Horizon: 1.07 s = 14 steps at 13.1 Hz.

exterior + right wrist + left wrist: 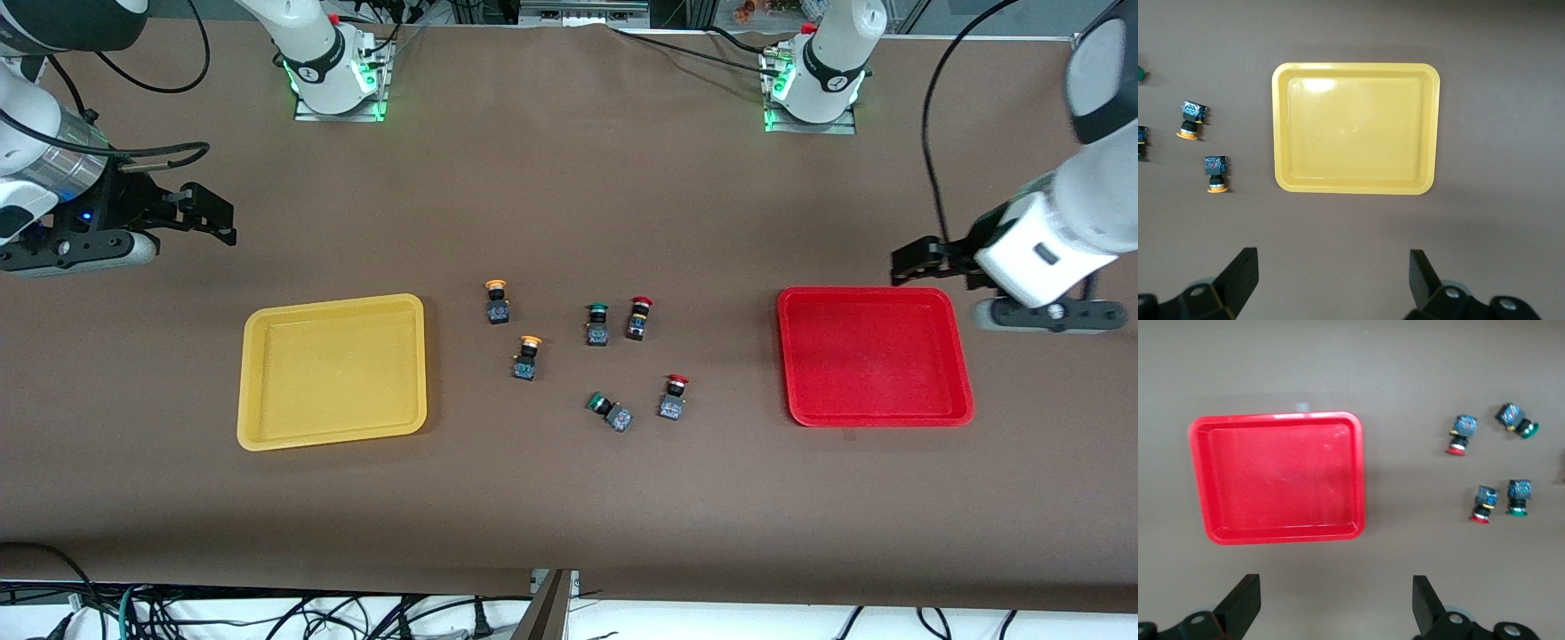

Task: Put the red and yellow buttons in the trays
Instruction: 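Move the left gripper toward the red-capped button switches, then grasp a red-capped button with the left gripper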

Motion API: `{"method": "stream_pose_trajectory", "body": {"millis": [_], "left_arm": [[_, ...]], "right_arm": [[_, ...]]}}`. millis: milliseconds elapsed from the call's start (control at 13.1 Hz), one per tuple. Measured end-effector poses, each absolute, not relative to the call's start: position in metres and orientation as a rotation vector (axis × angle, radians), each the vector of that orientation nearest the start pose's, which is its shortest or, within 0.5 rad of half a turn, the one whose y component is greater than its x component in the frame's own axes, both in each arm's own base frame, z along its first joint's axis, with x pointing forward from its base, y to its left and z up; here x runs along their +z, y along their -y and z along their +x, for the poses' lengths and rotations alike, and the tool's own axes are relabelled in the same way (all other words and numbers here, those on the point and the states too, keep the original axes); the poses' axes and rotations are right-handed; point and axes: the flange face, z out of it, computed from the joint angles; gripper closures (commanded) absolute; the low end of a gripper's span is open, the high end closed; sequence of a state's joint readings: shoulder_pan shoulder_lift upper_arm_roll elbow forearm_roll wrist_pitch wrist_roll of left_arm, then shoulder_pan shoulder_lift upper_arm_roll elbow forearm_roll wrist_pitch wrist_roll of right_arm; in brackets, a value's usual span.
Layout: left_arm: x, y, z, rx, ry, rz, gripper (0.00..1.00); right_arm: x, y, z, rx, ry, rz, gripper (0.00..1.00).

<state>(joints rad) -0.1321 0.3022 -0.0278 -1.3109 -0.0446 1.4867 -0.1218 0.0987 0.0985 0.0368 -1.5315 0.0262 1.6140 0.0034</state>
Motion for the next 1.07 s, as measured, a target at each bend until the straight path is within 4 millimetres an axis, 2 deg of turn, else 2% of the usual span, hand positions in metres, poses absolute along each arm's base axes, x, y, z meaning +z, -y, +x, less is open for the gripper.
{"method": "stream_pose_trajectory", "body": {"millis": [228, 381, 761, 913, 1066], "left_arm": [[0.517, 0.167, 0.636, 0.212, -0.061, -3.161, 0.00], [0.479, 0.209, 0.646, 0.182, -0.085, -3.164, 0.00], [0.359, 0.291, 0.666, 0.087, -0.091, -3.188, 0.00], [0.317, 0.312, 0.669, 0.047, -0.098, -3.198, 0.00], [0.285, 0.313, 0.676, 0.004, -0.088, -3.208, 0.00]], "right_arm": [[0.591, -0.081, 0.582, 0.028, 0.203, -3.106, 0.00], [0.591, -0.081, 0.582, 0.027, 0.203, -3.106, 0.00], [0.591, -0.081, 0.582, 0.026, 0.203, -3.106, 0.00], [0.591, -0.081, 0.582, 0.026, 0.203, -3.106, 0.00], [0.591, -0.081, 0.582, 0.026, 0.203, -3.106, 0.00]]}}
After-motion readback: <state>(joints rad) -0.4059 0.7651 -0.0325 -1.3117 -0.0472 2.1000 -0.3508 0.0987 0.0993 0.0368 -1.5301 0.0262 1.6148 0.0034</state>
